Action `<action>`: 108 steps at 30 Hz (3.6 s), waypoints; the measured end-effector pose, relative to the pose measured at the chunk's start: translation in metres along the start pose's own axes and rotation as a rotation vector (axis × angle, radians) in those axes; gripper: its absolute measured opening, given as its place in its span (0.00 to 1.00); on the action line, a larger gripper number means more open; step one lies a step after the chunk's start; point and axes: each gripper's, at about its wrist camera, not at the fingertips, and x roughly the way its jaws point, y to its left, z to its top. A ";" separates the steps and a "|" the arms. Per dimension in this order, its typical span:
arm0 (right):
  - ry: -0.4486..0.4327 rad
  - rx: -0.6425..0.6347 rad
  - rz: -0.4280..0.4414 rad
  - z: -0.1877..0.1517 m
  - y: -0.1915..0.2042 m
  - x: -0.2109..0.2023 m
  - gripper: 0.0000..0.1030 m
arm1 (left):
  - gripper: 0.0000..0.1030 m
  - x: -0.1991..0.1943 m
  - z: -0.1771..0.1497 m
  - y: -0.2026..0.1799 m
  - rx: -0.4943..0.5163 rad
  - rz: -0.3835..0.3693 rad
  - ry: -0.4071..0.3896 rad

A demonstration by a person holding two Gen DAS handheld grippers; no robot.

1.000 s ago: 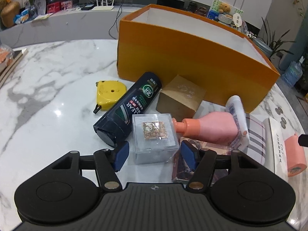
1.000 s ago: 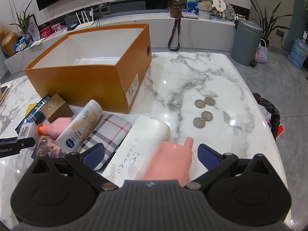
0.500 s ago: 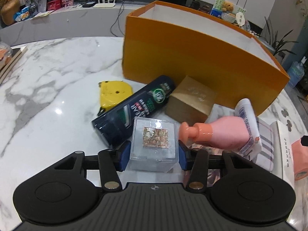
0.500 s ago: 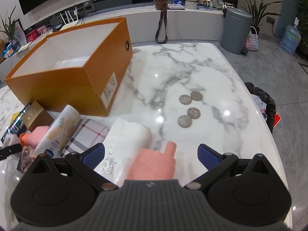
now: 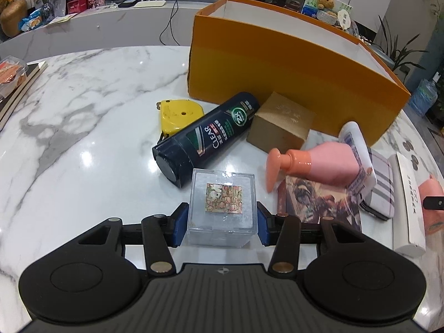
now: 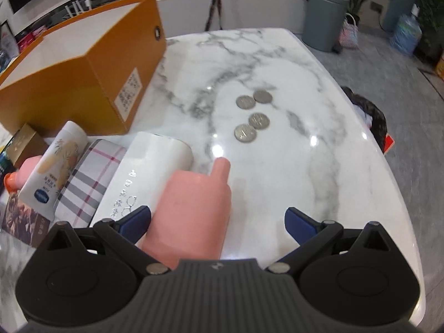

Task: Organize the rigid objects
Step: 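Grasp the clear cube box with the left tool while the right tool grasps the pink bottle, then lift both held items and carry them over the orange box, then release the cube box with the left tool while the right tool releases the pink bottle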

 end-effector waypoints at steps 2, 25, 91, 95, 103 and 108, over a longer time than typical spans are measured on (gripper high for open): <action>0.015 -0.039 -0.017 -0.002 0.001 0.001 0.82 | 0.54 -0.001 -0.001 0.001 0.001 -0.002 0.002; -0.049 -0.115 0.020 -0.006 -0.007 0.015 0.58 | 0.52 0.013 -0.003 -0.011 0.062 0.062 -0.046; 0.014 -0.259 0.249 0.260 0.157 0.004 0.55 | 0.52 0.079 0.254 -0.092 0.368 -0.064 0.147; 0.064 -0.271 0.236 0.248 0.159 0.034 0.55 | 0.52 0.095 0.247 -0.090 0.369 -0.055 0.173; 0.119 -0.372 0.212 0.221 0.171 0.062 0.55 | 0.52 0.115 0.230 -0.102 0.424 -0.043 0.248; 0.126 -0.480 0.188 0.214 0.174 0.060 0.55 | 0.52 0.120 0.221 -0.106 0.416 -0.059 0.263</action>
